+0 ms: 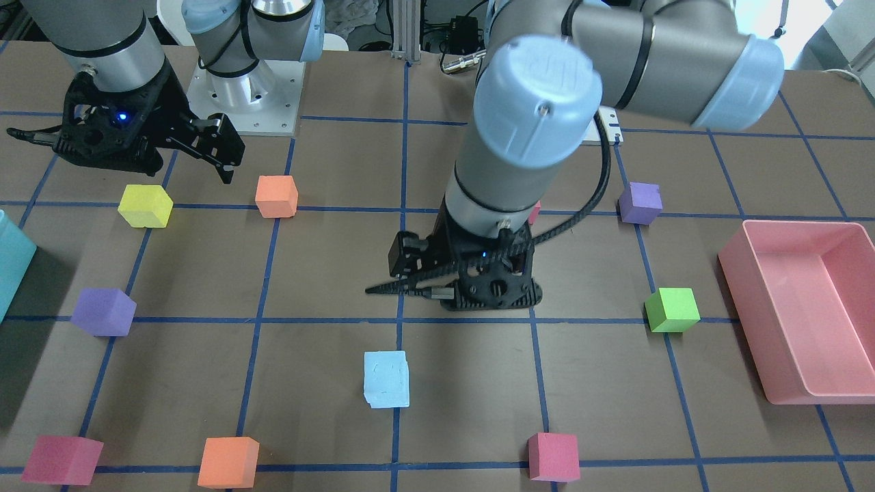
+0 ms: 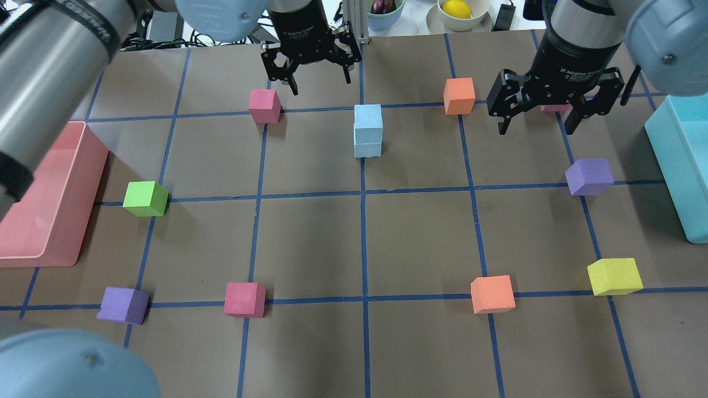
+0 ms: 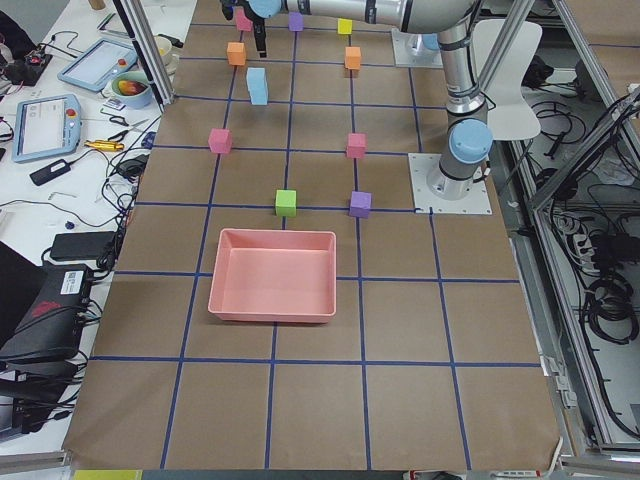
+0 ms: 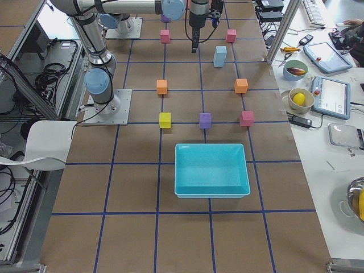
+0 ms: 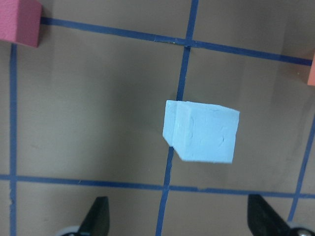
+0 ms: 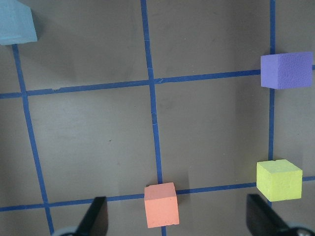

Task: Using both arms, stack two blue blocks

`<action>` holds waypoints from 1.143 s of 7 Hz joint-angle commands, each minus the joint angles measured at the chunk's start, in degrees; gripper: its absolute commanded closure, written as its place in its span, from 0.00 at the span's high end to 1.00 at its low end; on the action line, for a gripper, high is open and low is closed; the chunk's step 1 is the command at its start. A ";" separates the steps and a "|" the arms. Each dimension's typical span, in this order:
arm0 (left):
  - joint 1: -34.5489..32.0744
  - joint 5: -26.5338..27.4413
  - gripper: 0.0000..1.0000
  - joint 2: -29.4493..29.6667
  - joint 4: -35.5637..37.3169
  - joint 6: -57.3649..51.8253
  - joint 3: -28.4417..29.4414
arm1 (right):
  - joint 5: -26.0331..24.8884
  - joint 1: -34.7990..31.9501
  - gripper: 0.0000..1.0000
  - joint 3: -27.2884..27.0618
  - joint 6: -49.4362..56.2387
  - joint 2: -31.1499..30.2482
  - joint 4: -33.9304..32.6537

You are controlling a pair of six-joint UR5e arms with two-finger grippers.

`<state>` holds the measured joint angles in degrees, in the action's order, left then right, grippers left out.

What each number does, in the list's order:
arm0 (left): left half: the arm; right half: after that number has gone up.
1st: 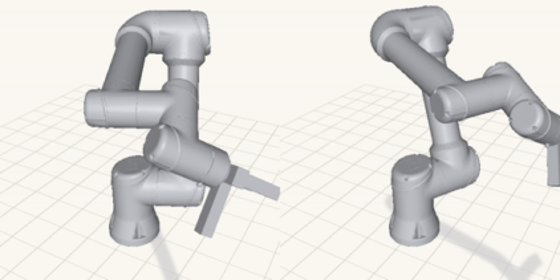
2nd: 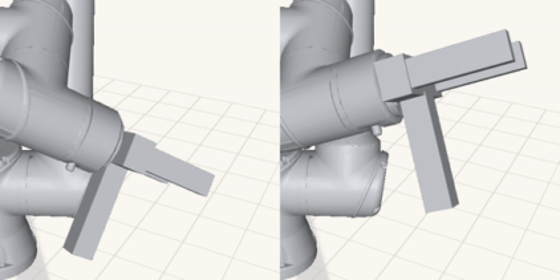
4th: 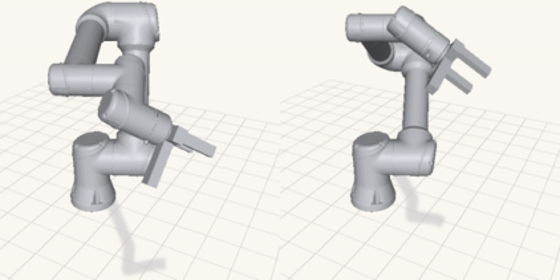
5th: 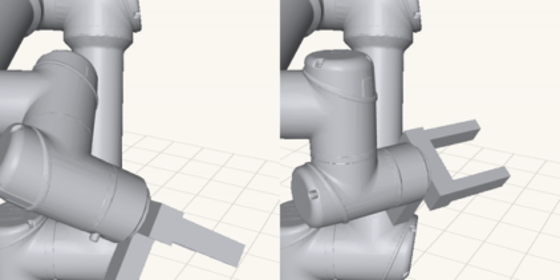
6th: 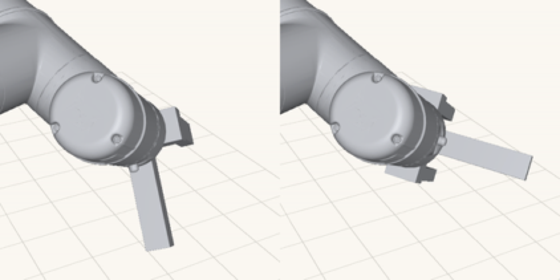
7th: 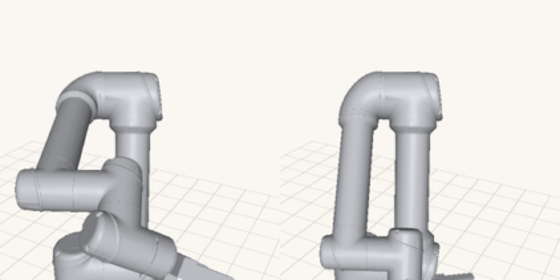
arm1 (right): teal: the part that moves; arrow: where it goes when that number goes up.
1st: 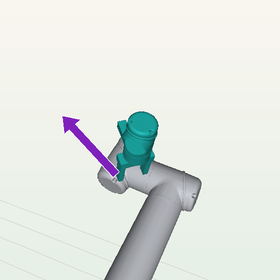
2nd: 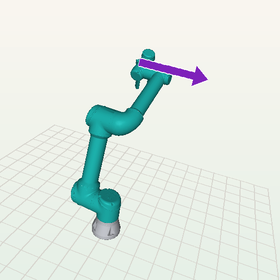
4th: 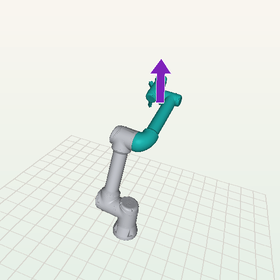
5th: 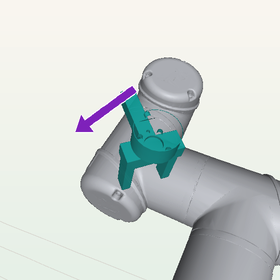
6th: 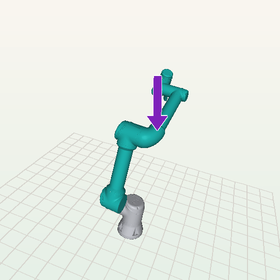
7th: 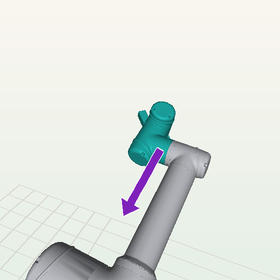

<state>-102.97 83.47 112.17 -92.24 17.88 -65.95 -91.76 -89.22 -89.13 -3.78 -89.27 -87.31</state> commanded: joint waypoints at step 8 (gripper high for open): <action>9.54 6.01 1.00 -21.55 5.13 -13.39 -22.29 | 0.01 0.19 1.00 -0.08 0.18 -0.03 -0.05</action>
<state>-94.10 89.60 90.73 -88.56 3.88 -88.31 -91.67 -89.06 -89.21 -3.62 -89.28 -87.36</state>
